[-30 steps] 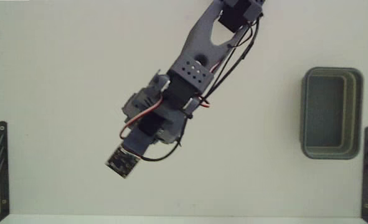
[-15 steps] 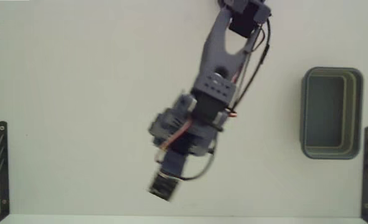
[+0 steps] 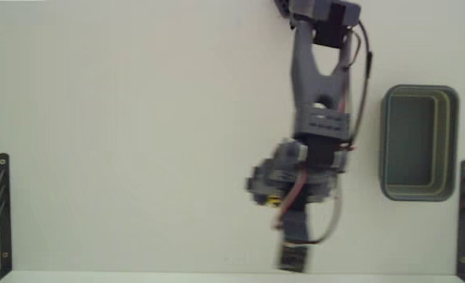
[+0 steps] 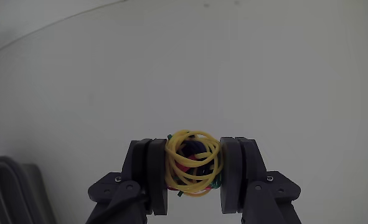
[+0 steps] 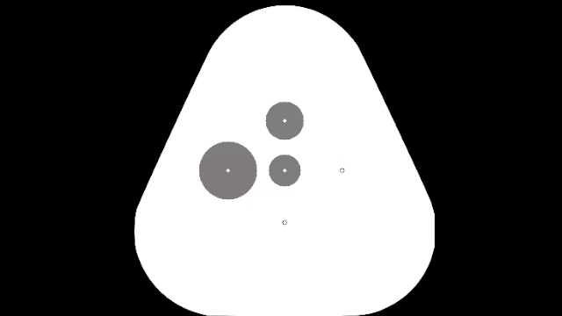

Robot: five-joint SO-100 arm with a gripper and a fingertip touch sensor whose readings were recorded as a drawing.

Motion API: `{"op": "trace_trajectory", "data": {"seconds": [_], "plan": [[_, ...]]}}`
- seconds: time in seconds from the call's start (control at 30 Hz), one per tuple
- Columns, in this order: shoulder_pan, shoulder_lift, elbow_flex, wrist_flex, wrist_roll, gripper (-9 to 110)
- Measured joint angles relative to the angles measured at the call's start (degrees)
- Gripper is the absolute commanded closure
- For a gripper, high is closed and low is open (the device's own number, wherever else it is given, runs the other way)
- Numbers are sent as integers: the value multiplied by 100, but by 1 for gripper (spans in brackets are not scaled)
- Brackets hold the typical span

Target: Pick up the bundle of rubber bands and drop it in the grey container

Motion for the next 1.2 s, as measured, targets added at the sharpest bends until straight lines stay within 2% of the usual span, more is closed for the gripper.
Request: {"op": "trace_trajectory", "data": {"seconds": [0.7,1.2], "plan": [[-2408,554,615,-62,0,55],[-3718,888,932,-141,0,55]]}}
